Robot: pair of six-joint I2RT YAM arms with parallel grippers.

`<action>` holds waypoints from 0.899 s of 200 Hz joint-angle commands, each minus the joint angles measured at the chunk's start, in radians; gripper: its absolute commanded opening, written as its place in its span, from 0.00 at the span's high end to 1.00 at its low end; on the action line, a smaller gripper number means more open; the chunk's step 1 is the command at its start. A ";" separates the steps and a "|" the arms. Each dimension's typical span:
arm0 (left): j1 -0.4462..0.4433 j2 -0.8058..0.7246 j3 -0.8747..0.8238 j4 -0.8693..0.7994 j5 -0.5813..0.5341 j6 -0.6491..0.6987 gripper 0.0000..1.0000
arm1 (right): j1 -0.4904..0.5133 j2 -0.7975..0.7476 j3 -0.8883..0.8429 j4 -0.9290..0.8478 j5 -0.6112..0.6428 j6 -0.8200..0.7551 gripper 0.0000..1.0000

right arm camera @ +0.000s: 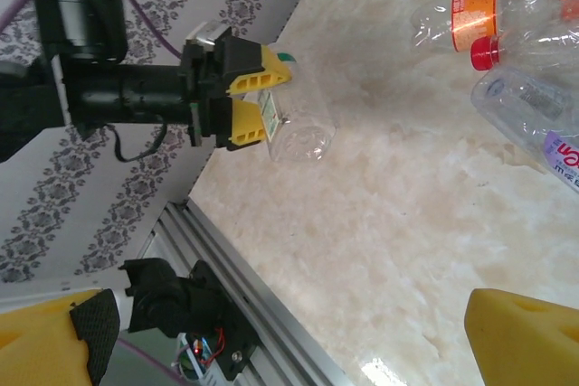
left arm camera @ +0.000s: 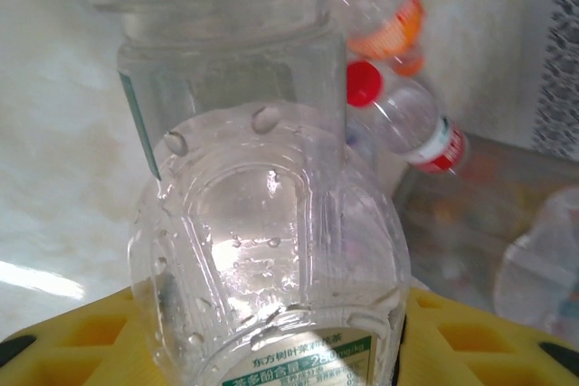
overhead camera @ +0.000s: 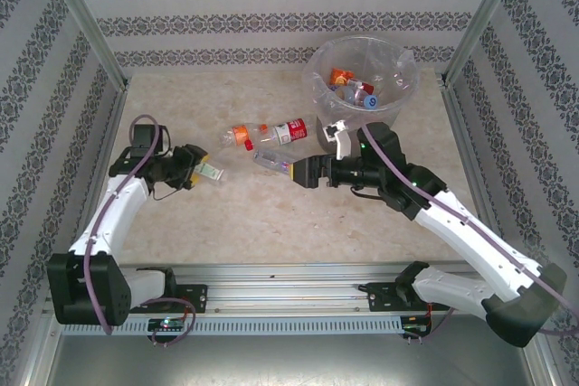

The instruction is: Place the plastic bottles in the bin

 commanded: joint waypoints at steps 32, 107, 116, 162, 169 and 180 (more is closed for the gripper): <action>-0.200 -0.018 0.105 0.177 -0.009 -0.248 0.52 | 0.041 0.103 0.016 0.122 0.086 0.066 0.02; -0.384 0.035 0.158 0.256 -0.041 -0.309 0.52 | 0.044 0.212 0.077 0.162 0.080 0.086 0.02; -0.395 0.041 0.163 0.263 -0.040 -0.315 0.52 | 0.046 0.220 0.081 0.172 0.070 0.089 0.02; -0.428 0.062 0.180 0.285 -0.046 -0.318 0.52 | 0.045 0.253 0.095 0.178 0.057 0.089 0.05; -0.428 0.061 0.172 0.306 -0.038 -0.327 0.52 | 0.045 0.256 0.097 0.176 0.058 0.089 0.05; -0.430 0.063 0.170 0.325 -0.028 -0.333 0.52 | 0.045 0.260 0.100 0.174 0.059 0.088 0.06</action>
